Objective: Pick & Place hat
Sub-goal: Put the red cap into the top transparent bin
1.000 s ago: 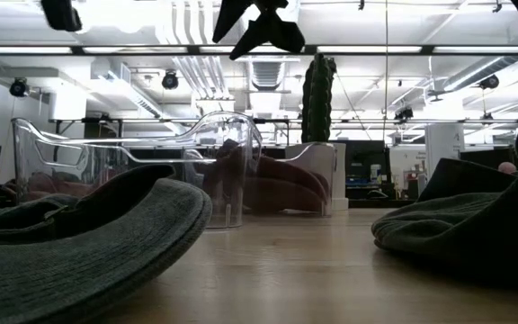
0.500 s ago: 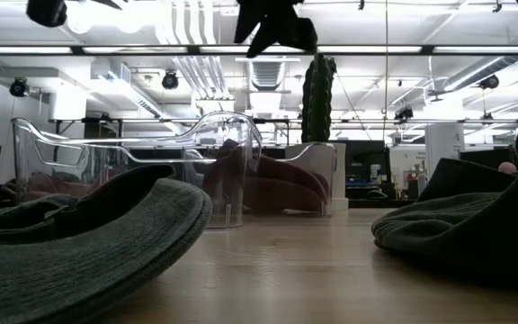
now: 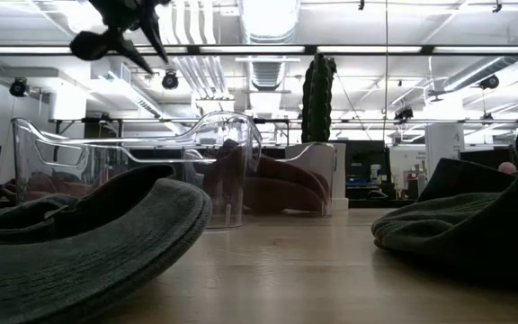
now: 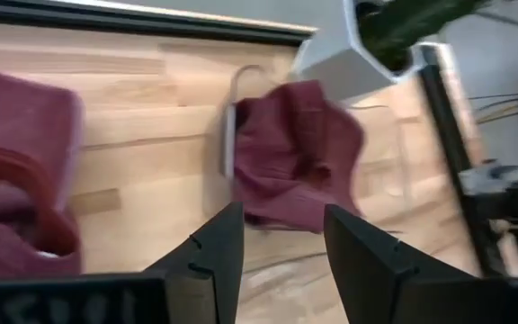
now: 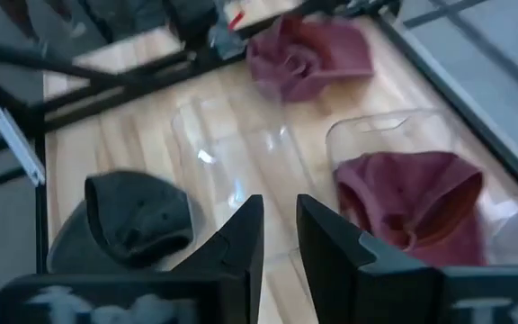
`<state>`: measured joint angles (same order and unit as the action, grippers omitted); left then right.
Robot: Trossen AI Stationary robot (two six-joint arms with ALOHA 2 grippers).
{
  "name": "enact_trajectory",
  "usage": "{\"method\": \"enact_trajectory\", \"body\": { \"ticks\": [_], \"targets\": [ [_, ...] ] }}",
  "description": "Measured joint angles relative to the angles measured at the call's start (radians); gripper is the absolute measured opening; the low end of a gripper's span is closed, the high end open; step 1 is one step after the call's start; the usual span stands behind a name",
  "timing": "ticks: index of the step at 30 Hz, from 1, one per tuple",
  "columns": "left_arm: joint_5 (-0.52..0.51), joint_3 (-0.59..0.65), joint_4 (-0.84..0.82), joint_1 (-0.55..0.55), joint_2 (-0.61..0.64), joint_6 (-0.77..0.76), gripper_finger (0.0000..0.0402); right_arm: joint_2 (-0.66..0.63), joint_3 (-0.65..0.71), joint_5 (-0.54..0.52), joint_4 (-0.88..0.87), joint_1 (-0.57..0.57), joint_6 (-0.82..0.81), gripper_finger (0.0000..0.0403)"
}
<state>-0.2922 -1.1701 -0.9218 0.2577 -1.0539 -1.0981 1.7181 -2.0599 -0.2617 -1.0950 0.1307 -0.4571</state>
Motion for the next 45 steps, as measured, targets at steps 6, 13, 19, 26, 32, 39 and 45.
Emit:
{"method": "enact_trajectory", "body": {
  "ticks": [6, 13, 19, 26, 32, 39, 45],
  "targets": [
    [0.021, -0.007, -0.092, 0.090, -0.069, 0.054, 0.0147, -0.073, 0.025, -0.028, -0.001, 0.008, -0.019, 0.0057],
    [0.002, -0.004, -0.097, 0.217, -0.176, 0.226, 0.0147, -0.117, 0.085, -0.030, 0.000, 0.009, -0.023, 0.0056],
    [0.001, -0.004, -0.100, 0.314, -0.285, 0.325, 0.0147, -0.128, 0.134, -0.025, 0.000, 0.010, -0.048, 0.0056],
    [0.014, -0.004, -0.101, 0.356, -0.420, 0.391, 0.0147, -0.128, 0.166, -0.002, -0.001, 0.010, -0.050, 0.0056],
    [0.012, -0.004, -0.118, 0.370, -0.527, 0.395, 0.0147, -0.128, 0.166, 0.001, 0.000, 0.009, -0.046, 0.0056],
    [0.011, -0.003, -0.119, 0.373, -0.611, 0.434, 0.0147, -0.128, 0.166, 0.000, 0.000, 0.009, -0.041, 0.0056],
    [0.008, -0.003, -0.118, 0.378, -0.659, 0.474, 0.0147, -0.128, 0.166, 0.000, 0.000, 0.009, -0.041, 0.0056]
  ]
}}
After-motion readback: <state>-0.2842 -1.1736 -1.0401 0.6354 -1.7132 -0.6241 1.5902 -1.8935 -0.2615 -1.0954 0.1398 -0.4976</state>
